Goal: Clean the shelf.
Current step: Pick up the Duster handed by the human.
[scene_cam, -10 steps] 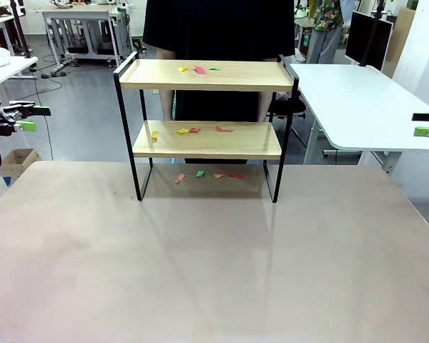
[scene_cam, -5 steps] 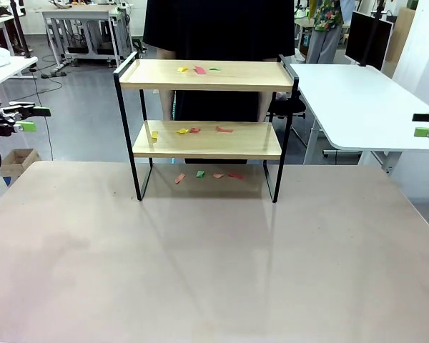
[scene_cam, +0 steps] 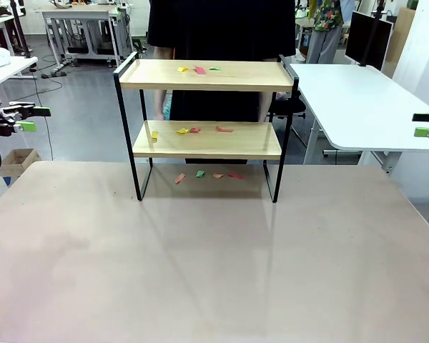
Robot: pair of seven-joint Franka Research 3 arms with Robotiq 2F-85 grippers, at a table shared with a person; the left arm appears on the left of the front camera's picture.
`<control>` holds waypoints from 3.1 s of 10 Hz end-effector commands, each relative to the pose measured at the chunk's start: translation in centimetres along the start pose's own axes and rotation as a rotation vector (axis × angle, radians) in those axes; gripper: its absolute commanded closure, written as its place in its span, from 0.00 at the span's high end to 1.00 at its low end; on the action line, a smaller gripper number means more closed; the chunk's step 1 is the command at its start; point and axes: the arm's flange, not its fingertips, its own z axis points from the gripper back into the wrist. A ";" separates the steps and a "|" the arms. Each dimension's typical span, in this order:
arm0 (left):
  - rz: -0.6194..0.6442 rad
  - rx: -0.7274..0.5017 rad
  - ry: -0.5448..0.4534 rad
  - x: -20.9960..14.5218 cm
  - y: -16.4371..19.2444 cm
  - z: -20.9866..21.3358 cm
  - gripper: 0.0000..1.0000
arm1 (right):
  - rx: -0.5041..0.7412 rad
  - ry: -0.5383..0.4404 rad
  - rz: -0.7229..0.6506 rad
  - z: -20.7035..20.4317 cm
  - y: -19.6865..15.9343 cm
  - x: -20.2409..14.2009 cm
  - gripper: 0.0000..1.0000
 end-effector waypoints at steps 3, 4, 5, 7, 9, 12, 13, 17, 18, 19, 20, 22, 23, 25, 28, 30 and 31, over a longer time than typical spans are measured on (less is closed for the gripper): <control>-0.012 -0.001 0.000 0.1 0.0 0.0 1.00 | 0.001 0.003 0.004 -0.1 0.0 0.2 1.00; -0.012 -0.001 0.000 0.1 0.0 0.0 1.00 | 0.001 0.003 0.004 -0.1 0.0 0.2 1.00; -0.012 -0.001 0.000 0.1 0.0 0.0 1.00 | 0.001 0.003 0.004 -0.1 0.0 0.2 1.00; -0.012 -0.001 0.000 0.1 0.0 0.0 1.00 | 0.001 0.003 0.004 -0.1 0.0 0.2 1.00; -0.012 -0.001 0.000 0.1 0.0 0.0 1.00 | 0.001 0.003 0.004 -0.1 0.0 0.2 1.00; -0.012 -0.001 0.000 0.1 0.0 0.0 1.00 | 0.001 0.003 0.004 -0.1 0.0 0.2 1.00; 0.000 0.000 0.000 0.0 0.0 0.0 1.00 | 0.001 0.003 0.004 -0.1 0.0 0.2 1.00; 0.074 0.167 0.059 8.1 -2.0 -0.5 1.00 | 0.001 0.003 0.004 -0.1 0.0 0.2 1.00; 0.090 0.223 0.097 10.3 -2.7 -1.4 1.00 | 0.001 0.003 0.004 -0.1 0.0 0.2 1.00; 0.127 0.268 0.134 12.5 -3.5 -2.5 1.00 | 0.001 0.003 0.004 -0.1 0.0 0.2 1.00; 0.173 0.334 0.191 14.8 -4.5 -3.9 1.00 | 0.001 0.003 0.004 -0.1 0.0 0.2 1.00; 0.233 0.414 0.314 18.0 -6.4 -6.6 1.00 | 0.001 0.003 0.004 -0.1 0.0 0.2 1.00; 0.252 0.474 0.352 19.2 -7.2 -8.1 1.00 | 0.001 0.003 0.004 -0.1 0.0 0.2 1.00; 0.262 0.576 0.391 20.6 -8.0 -10.2 1.00 | 0.001 0.003 0.004 -0.1 0.0 0.2 1.00; 0.215 0.490 0.351 20.2 -6.5 -7.9 1.00 | 0.001 0.003 0.004 -0.1 0.0 0.2 1.00; 0.220 0.595 0.397 22.4 -8.6 -10.3 1.00 | 0.001 0.003 0.004 -0.1 0.0 0.2 1.00; 0.222 0.634 0.448 24.7 -9.8 -11.5 1.00 | 0.001 0.003 0.004 -0.1 0.0 0.2 1.00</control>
